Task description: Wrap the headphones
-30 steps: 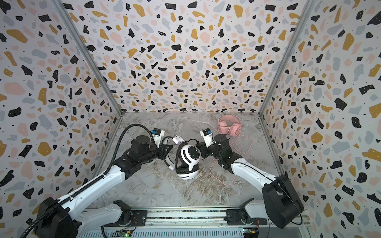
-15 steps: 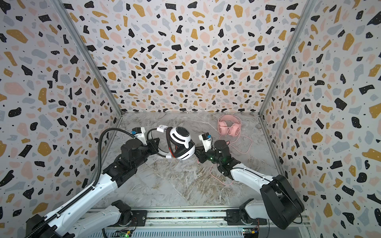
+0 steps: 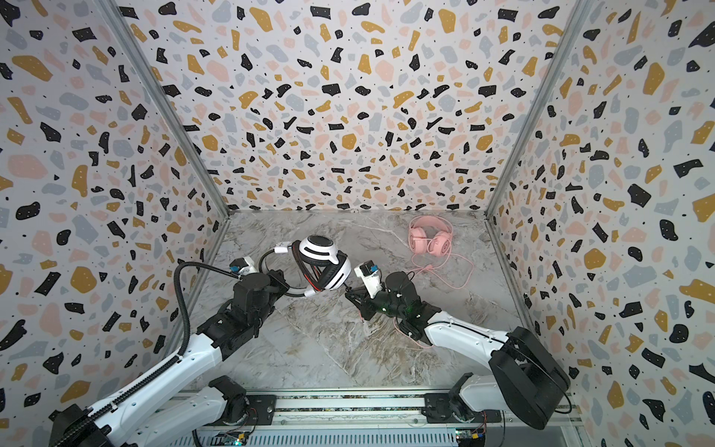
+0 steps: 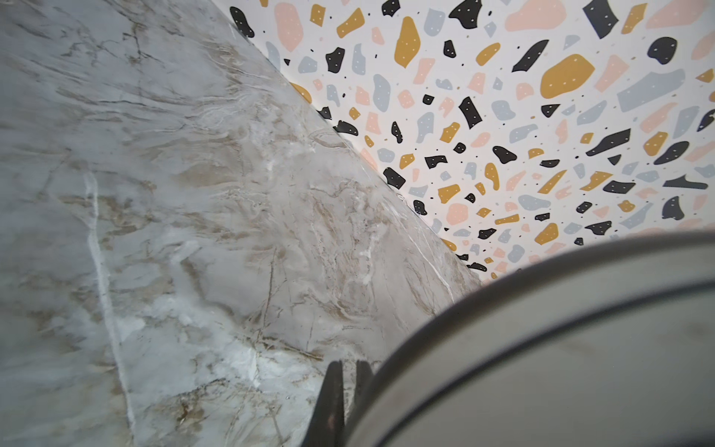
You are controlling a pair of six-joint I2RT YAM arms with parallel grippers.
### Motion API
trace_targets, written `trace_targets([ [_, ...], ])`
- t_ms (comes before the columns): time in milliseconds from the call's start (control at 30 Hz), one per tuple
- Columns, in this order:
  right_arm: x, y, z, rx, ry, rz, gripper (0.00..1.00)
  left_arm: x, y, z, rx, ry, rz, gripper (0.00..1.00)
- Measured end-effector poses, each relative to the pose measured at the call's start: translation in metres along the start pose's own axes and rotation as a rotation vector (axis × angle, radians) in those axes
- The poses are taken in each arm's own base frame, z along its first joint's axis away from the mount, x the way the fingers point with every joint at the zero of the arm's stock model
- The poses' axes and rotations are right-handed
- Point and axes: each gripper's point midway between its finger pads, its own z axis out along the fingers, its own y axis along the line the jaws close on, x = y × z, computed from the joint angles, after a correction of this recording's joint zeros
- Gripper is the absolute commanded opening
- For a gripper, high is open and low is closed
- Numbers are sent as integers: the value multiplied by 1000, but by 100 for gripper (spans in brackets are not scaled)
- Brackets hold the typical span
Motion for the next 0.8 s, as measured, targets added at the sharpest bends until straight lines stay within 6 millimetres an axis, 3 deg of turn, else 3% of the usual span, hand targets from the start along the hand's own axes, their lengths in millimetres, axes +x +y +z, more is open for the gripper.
trace_targets([
  [233, 8, 47, 13, -41, 69, -140, 2, -1, 21, 2, -102, -30, -55, 0],
  [367, 3, 58, 16, -15, 89, -214, 2, 2, 28, 4, -133, -30, -55, 0],
  [667, -24, 55, 13, 97, 117, -342, 3, 11, 31, 16, -182, 5, 24, 0],
  [800, -24, 47, 7, 146, 146, -369, 4, 21, 29, 24, -185, 55, 82, 0],
])
